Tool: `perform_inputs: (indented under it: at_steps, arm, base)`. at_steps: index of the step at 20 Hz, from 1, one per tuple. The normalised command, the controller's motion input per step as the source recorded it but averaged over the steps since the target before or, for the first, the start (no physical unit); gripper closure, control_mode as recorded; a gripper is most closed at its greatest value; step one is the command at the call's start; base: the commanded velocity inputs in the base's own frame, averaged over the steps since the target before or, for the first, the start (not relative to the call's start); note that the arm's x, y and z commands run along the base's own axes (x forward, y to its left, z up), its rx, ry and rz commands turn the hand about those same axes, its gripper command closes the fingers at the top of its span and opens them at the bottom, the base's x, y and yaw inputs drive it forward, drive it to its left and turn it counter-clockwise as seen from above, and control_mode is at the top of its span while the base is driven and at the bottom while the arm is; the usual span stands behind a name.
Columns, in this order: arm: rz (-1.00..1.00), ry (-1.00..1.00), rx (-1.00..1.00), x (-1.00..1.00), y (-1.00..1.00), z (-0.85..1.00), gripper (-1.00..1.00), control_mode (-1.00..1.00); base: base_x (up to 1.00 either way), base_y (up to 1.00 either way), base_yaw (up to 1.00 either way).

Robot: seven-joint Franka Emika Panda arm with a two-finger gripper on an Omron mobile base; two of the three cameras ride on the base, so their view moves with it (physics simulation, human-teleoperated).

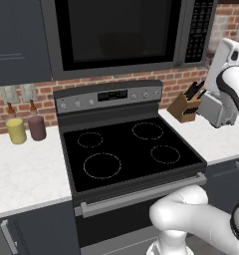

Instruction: Pick the tomato from the sink and place it in the bowl. Then pick the bowl and place it in the microwave. Then close the microwave door and press the start button.

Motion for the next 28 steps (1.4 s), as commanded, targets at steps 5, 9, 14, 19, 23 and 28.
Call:
perform_inputs:
  at_steps: [5,9,14,19,23,28]
  arm:
    - [0.00,-0.01,0.00,0.29,0.00,0.00,1.00,-1.00]
    - [0.00,0.00,0.00,0.28,0.00,-0.03,1.00,-1.00]
    - [0.00,0.00,0.00,0.13,0.00,-0.08,1.00,-1.00]
    - [0.00,0.00,0.00,0.08,0.00,-0.07,1.00,-1.00]
    - [0.00,0.00,0.00,0.23,-0.03,0.00,1.00,-1.00]
    - [0.00,0.00,0.00,0.45,0.00,-0.08,1.00,-1.00]
  base:
    - [0.00,0.00,0.00]
    - [0.00,0.00,0.00]
    - [0.00,0.00,0.00]
    - [0.00,0.00,0.00]
    - [0.00,0.00,0.00]
    - [0.00,0.00,0.00]
